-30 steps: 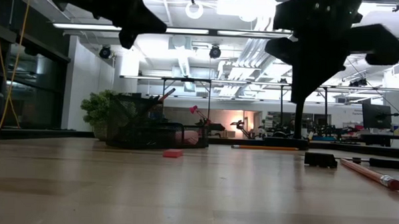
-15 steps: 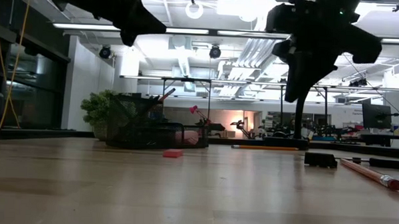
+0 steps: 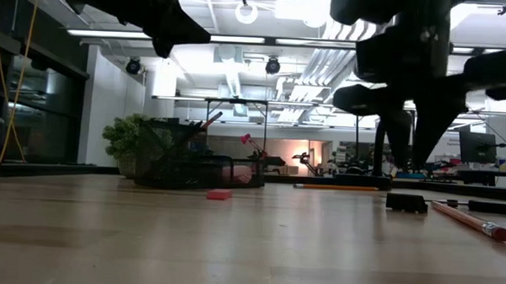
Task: Pick and place office supplies into organizer
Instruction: Put the black binder clip into the black desk organizer
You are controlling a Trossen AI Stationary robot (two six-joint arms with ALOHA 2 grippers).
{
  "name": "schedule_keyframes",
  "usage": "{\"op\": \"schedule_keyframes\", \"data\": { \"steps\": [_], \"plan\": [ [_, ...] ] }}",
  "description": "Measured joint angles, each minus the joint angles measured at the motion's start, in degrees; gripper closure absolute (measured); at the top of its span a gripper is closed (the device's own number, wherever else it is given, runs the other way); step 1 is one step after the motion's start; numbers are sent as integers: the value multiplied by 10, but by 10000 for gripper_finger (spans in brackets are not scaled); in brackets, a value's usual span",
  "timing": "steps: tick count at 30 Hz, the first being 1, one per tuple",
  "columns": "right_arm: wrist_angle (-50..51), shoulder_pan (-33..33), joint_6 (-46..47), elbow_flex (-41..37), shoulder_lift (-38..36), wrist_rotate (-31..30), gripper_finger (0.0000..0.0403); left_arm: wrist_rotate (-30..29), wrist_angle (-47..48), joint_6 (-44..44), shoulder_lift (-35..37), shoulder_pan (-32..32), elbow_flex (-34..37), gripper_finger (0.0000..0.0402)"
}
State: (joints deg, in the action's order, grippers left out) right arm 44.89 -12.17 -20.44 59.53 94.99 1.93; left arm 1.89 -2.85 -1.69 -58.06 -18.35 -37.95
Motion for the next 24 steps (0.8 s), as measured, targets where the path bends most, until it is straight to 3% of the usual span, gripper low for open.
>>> {"op": "schedule_keyframes", "data": {
  "steps": [6,24],
  "plan": [
    [-21,16,-48,0,32,0,290,0,0,-1,0,0,0,387],
    [-41,18,-81,-24,60,9,311,0,-1,-8,0,0,0,387]
  ]
}}
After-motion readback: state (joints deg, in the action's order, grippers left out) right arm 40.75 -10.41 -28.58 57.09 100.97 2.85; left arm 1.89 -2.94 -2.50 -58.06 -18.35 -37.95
